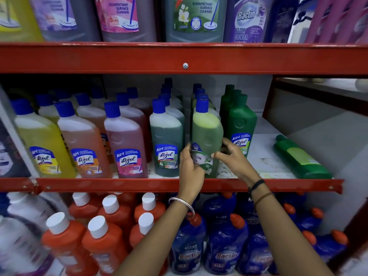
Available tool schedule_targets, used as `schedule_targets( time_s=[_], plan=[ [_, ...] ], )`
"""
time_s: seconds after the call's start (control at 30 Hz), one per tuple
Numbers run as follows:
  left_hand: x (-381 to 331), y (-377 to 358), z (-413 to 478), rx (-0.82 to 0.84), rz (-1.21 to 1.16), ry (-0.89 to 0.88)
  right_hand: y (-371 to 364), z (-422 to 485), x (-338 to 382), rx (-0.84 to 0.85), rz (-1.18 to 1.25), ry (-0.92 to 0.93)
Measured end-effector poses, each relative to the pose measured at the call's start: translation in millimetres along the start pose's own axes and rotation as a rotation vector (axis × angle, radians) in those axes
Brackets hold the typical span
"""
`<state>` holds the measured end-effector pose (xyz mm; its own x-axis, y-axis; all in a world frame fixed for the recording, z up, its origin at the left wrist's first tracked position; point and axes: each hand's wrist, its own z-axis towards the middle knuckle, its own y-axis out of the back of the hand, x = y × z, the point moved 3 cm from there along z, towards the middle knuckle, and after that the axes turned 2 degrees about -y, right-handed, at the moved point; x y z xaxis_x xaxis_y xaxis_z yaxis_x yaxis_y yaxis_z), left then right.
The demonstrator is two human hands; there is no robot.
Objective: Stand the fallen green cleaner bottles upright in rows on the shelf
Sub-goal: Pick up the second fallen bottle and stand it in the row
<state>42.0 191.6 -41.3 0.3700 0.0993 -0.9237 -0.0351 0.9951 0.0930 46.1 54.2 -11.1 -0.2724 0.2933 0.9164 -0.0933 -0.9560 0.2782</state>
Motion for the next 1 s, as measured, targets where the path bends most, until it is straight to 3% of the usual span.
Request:
schedule_targets(
  time_s=[0.37,0.57,0.73,0.83,0.93,1.0],
  plan=[
    [-10.3,-12.7,-21.6,-0.059,0.085,-0.048,3.5,-2.8,-5.6,-0.008,-0.035,0.021],
    [-38.5,-38.4,-32.8,-0.195,0.137,-0.235,36.0,-17.2,-3.1,-0.183,-0.175,0.042],
    [-53.4,-99.7,-28.0,0.024,0.106,-0.320,115.9,-29.4,-12.6,-0.451,-0.296,0.065],
    [-50.0,-150.0,-15.8,0.217,0.158,-0.216,167.8,-33.0,-36.1,-0.597,-0.530,-0.062],
    [-39.5,-202.9,0.8,0.399,0.208,-0.034,209.3,-32.9,-60.7,-0.613,-0.785,-0.374],
    [-33.6,-230.7,3.1,0.504,0.276,0.061,225.5,-32.3,-73.9,-0.515,-0.815,-0.616]
  ],
)
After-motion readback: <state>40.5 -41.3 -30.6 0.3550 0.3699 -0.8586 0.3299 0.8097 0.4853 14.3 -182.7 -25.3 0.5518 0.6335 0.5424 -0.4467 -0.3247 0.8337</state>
